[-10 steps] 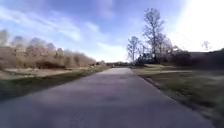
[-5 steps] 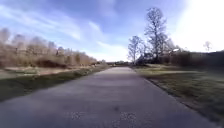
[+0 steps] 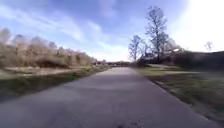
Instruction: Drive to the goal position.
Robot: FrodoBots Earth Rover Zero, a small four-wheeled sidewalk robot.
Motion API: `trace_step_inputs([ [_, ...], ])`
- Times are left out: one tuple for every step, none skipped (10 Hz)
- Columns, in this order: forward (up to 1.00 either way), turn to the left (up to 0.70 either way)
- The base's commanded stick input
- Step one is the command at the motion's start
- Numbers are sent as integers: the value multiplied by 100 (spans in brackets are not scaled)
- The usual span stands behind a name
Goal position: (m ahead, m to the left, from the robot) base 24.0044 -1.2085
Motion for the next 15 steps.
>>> trace_step_inputs([
  [100,0],
  [100,0],
  [100,0],
  [100,0],
  [100,0],
  [100,0],
  [100,0],
  [100,-5],
  [100,-16],
  [100,-38],
  [100,-38],
  [100,-24],
  [100,-8],
  [100,-4],
  [100,0],
])
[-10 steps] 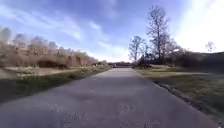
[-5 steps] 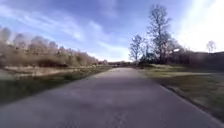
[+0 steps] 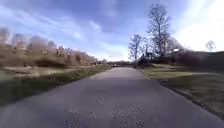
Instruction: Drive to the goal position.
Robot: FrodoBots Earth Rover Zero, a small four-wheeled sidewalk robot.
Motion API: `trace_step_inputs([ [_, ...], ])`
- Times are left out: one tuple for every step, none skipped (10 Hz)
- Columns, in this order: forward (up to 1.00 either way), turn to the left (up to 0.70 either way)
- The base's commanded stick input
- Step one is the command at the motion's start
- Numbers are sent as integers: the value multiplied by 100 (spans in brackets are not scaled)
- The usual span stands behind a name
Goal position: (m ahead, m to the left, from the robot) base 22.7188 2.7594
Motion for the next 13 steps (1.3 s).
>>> trace_step_inputs([
  [100,0],
  [100,0],
  [100,0],
  [100,0],
  [100,0],
  [100,0],
  [100,0],
  [100,0],
  [100,0],
  [100,0],
  [100,0],
  [100,0],
  [100,0],
])
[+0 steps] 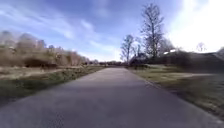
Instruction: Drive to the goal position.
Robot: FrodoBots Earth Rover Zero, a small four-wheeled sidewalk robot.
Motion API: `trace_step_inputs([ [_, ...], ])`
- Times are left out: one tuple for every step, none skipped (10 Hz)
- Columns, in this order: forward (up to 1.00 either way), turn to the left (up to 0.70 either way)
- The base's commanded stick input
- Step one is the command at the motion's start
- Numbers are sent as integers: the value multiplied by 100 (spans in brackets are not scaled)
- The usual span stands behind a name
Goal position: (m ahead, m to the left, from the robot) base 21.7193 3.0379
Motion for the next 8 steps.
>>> trace_step_inputs([
  [100,0],
  [100,0],
  [100,0],
  [100,0],
  [100,0],
  [100,0],
  [100,0],
  [100,0],
])
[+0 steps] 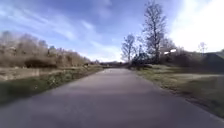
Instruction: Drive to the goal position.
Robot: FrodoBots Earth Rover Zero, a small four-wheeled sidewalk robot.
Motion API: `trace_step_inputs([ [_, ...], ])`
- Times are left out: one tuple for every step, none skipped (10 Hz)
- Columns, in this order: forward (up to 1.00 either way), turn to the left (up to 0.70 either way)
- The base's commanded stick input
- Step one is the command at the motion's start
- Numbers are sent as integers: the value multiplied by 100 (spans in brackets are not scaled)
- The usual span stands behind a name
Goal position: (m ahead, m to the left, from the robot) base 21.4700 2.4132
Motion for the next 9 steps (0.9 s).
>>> trace_step_inputs([
  [100,-1],
  [100,-2],
  [100,-2],
  [100,-2],
  [100,-2],
  [100,-2],
  [100,-2],
  [100,-2],
  [100,-2],
])
